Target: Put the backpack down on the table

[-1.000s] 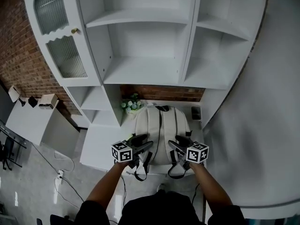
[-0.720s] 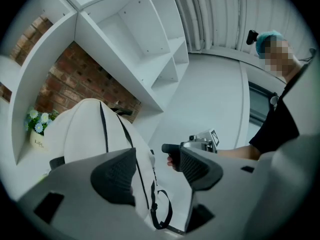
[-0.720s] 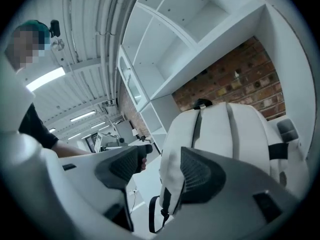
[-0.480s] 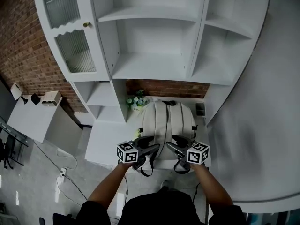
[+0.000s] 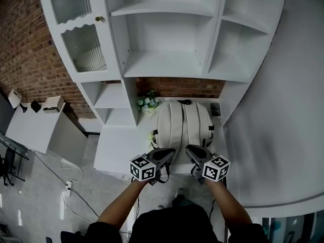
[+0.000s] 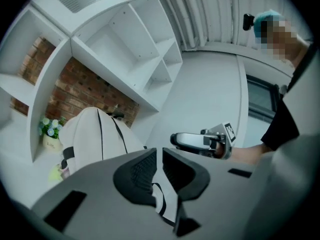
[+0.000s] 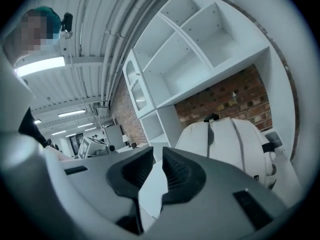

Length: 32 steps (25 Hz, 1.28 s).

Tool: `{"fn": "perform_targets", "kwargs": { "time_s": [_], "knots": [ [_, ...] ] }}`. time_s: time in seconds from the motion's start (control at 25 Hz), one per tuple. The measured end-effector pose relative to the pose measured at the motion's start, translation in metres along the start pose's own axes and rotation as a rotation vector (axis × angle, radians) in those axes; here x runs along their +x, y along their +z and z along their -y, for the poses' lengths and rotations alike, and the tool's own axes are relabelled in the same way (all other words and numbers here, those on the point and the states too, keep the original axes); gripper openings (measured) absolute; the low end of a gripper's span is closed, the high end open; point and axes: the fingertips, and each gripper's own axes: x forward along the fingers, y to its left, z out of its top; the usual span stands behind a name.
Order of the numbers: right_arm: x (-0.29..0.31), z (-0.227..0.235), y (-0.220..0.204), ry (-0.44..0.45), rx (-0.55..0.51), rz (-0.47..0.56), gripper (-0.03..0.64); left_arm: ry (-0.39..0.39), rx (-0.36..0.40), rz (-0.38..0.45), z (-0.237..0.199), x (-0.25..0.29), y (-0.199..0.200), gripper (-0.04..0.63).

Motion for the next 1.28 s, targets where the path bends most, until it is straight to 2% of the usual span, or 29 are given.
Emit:
{"fn": "perform_targets", "kwargs": {
  "time_s": [0.12, 0.24, 0.36, 0.48, 0.56, 0.68, 0.84, 1.0, 1.12, 1.28],
  "knots": [
    [-0.011, -0.016, -0.003, -0.073, -0.06, -0.015, 0.041, 0.019, 0.062, 0.015, 0.023, -0.009, 0.0, 0.027],
    [-0.019, -0.038, -0.014, -0.123, -0.122, -0.042, 0.037, 0.013, 0.061, 0.028, 0.046, -0.022, -0.006, 0.017],
    [-0.031, -0.057, -0.021, -0.181, -0.145, -0.023, 0.032, 0.079, 0.065, 0.053, 0.059, -0.037, -0.011, 0.017],
    [-0.04, -0.071, -0.021, -0.217, -0.088, 0.056, 0.032, 0.148, 0.11, 0.084, 0.07, -0.05, -0.01, 0.017],
    [-0.046, -0.078, -0.025, -0.243, -0.084, 0.088, 0.032, 0.184, 0.114, 0.112, 0.074, -0.06, -0.009, 0.017],
    [-0.053, -0.089, -0.036, -0.312, -0.132, 0.084, 0.032, 0.255, 0.132, 0.142, 0.08, -0.074, -0.009, 0.017],
    [-0.063, -0.106, -0.052, -0.419, -0.189, 0.073, 0.032, 0.356, 0.191, 0.147, 0.091, -0.083, -0.019, 0.017],
    [-0.072, -0.119, -0.067, -0.474, -0.225, 0.06, 0.029, 0.402, 0.238, 0.158, 0.109, -0.083, -0.032, 0.017],
    [-0.077, -0.119, -0.075, -0.494, -0.241, 0.046, 0.021, 0.407, 0.239, 0.159, 0.114, -0.082, -0.042, 0.017],
    [-0.081, -0.119, -0.091, -0.512, -0.269, 0.022, 0.018, 0.43, 0.193, 0.134, 0.11, -0.084, -0.061, 0.017]
  ]
}}
